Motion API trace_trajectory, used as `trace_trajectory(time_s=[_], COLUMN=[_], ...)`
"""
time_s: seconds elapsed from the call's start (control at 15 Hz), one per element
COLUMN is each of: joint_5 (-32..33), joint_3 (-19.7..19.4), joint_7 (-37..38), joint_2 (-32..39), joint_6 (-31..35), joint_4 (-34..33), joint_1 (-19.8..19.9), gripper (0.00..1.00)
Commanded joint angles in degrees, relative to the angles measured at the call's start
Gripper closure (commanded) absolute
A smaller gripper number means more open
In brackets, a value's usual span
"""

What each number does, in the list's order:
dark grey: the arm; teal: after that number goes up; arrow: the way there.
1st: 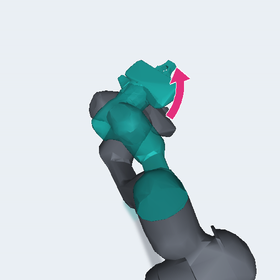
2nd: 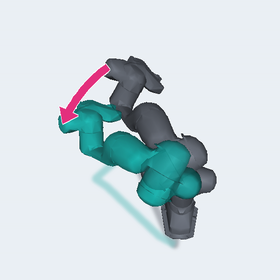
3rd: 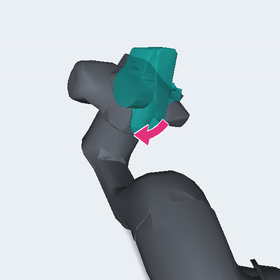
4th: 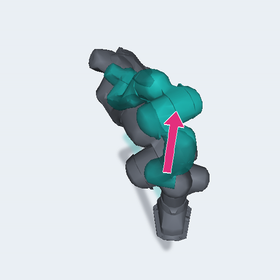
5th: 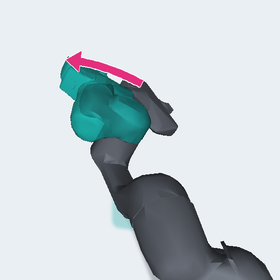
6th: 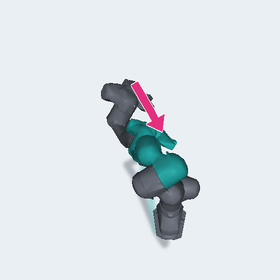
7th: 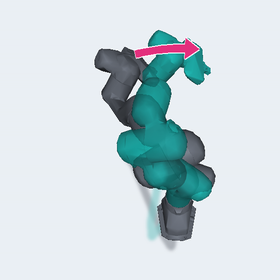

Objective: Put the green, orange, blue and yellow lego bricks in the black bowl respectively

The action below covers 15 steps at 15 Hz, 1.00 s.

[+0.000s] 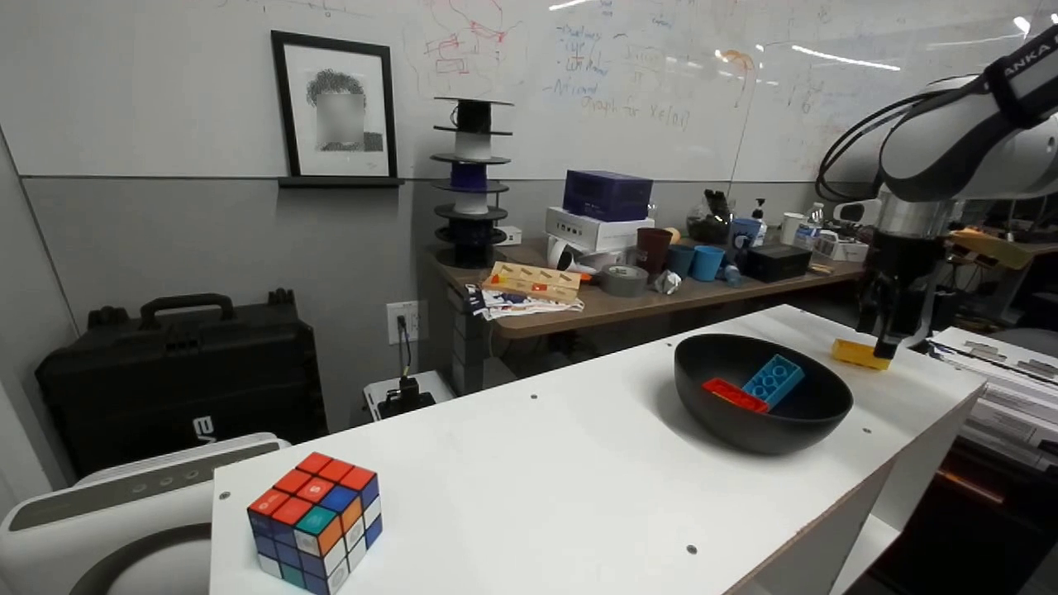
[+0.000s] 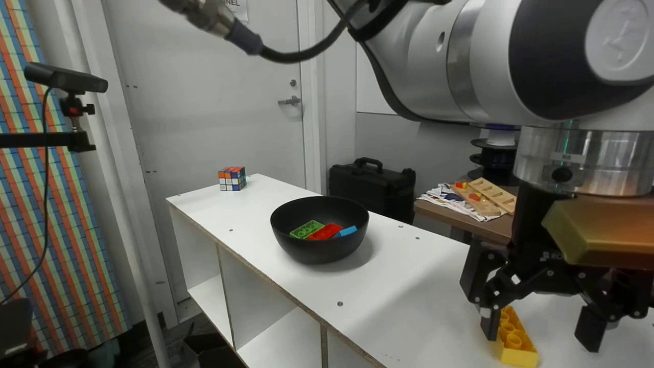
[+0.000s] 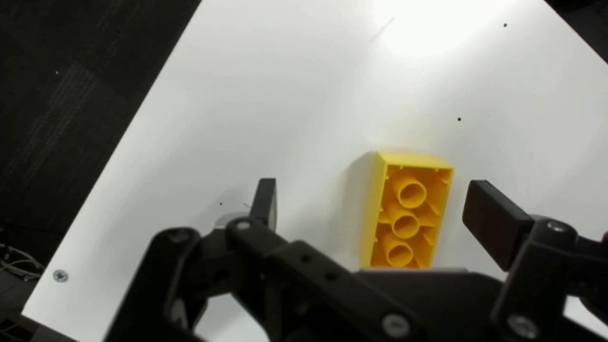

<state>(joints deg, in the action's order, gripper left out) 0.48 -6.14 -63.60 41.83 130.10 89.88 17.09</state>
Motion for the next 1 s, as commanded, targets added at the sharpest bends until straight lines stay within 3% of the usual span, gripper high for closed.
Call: trace_trajectory(time_s=[0.0, 0.07, 0.13, 0.2, 0.27, 0.73, 0.93], joint_5=[1.79, 2.05, 2.21, 2.37, 2.50, 5.31, 6.51], joint_3=[1.10, 1.25, 1.41, 1.58, 1.77, 1.70, 1.15], joint_7=[1.36, 1.30, 1.21, 1.18, 1.11, 2.31, 5.72], joint_2=[1.82, 2.10, 2.32, 2.45, 2.57, -0.51, -3.38], joint_6=[-1.53, -1.71, -1.98, -2.05, -1.89, -0.78, -0.11], joint_4=[-2.63, -2.66, -2.65, -2.50, -2.34, 0.48, 2.59], joint_1=[0.40, 0.36, 0.34, 0.27, 0.25, -1.29, -2.74], gripper=[0.00, 0.00, 0.09, 0.27, 0.36, 0.88, 0.84])
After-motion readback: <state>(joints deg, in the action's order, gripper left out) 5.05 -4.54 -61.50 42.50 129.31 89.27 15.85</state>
